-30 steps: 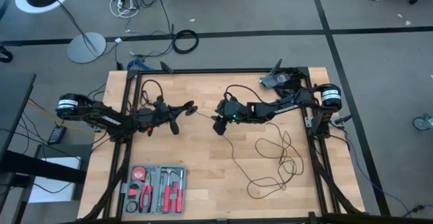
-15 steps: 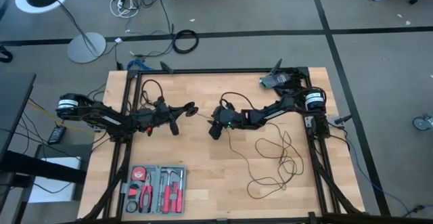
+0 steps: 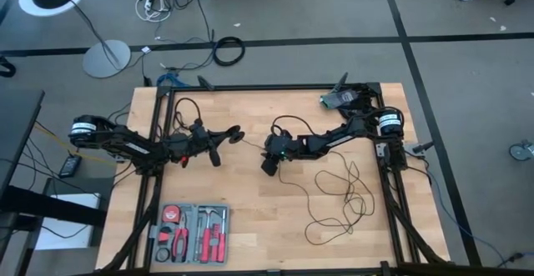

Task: Coil cords
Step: Coil the black wire on the spool

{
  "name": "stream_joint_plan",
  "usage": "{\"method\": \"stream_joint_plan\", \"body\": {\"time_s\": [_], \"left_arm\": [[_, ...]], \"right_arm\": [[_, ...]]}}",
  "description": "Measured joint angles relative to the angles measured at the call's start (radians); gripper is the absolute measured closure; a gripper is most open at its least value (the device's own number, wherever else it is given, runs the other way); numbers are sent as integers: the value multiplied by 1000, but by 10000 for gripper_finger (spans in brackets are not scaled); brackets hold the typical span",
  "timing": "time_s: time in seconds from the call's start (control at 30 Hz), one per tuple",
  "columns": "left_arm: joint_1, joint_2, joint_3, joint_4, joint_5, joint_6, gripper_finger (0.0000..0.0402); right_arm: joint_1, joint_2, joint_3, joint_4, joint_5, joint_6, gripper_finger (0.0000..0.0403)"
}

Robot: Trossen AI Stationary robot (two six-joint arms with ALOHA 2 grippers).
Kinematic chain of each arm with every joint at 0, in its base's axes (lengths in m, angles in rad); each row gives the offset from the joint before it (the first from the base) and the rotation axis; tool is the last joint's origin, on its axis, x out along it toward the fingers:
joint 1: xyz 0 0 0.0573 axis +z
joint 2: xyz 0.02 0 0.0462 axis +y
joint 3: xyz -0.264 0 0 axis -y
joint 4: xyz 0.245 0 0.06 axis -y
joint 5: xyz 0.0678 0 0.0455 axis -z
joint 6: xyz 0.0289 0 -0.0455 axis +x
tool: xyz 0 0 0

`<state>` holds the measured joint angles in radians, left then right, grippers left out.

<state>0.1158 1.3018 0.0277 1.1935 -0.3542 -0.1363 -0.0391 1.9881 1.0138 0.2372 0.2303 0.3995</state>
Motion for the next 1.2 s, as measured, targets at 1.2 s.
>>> {"method": "stream_joint_plan", "body": {"time_s": [1.2], "left_arm": [[0, 0, 0, 207, 52, 27, 401]], "right_arm": [[-46, 1, 13, -3, 56, -81, 397]]}}
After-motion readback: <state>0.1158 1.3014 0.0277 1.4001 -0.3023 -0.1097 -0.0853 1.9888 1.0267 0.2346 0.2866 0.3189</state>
